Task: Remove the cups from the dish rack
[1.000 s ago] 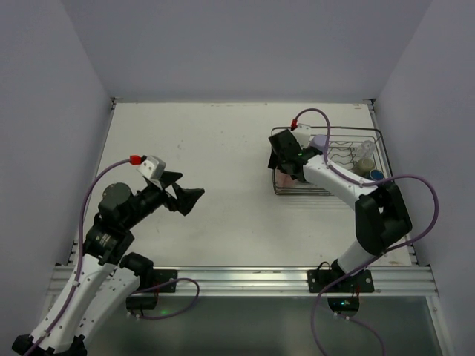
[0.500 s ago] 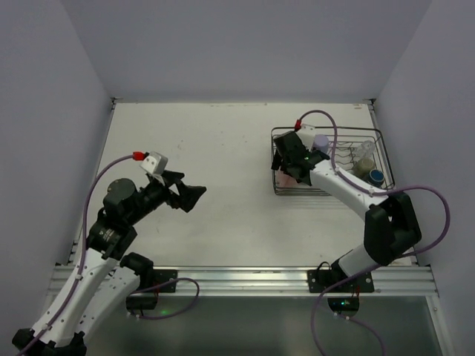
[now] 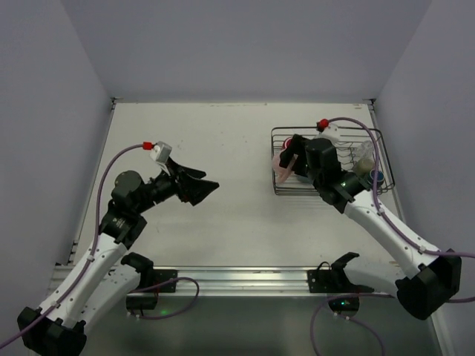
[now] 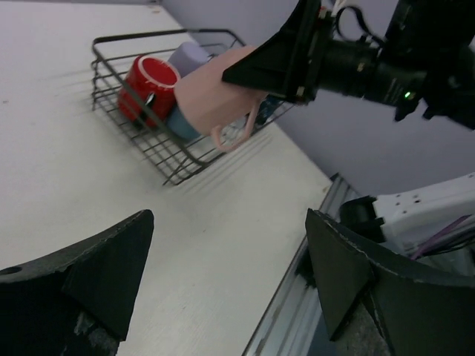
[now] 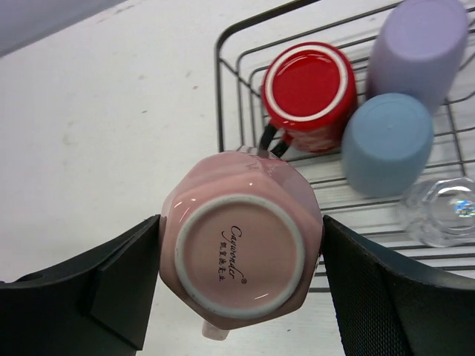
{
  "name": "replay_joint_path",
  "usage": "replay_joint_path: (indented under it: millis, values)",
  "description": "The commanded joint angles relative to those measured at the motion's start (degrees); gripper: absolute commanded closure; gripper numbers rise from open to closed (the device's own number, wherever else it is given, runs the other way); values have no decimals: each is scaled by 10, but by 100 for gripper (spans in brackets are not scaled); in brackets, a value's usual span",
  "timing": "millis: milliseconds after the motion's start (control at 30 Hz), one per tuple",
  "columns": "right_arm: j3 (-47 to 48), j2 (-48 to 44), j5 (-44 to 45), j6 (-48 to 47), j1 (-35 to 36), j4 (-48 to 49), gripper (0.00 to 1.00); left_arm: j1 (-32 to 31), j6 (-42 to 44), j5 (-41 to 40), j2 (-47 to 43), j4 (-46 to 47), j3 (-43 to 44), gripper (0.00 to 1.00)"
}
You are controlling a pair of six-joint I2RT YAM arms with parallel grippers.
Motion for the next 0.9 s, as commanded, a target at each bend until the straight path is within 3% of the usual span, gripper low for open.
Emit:
replay_joint_path:
  millis: [0,267,533,867]
  values:
    - [-34,-89,-111,47,1,155,87,-3,-135,71,30,203,-41,15]
    - [-144,-180,-280,145,2,322,87,-36,-239,95,159,417,-72,21]
    - [-178,-176,-363,197,2,403,88,-105,-233,53,213,444,-36,24]
    - [-215,-147,-426,249,2,482,88,-125,-241,40,277,503,-11,32]
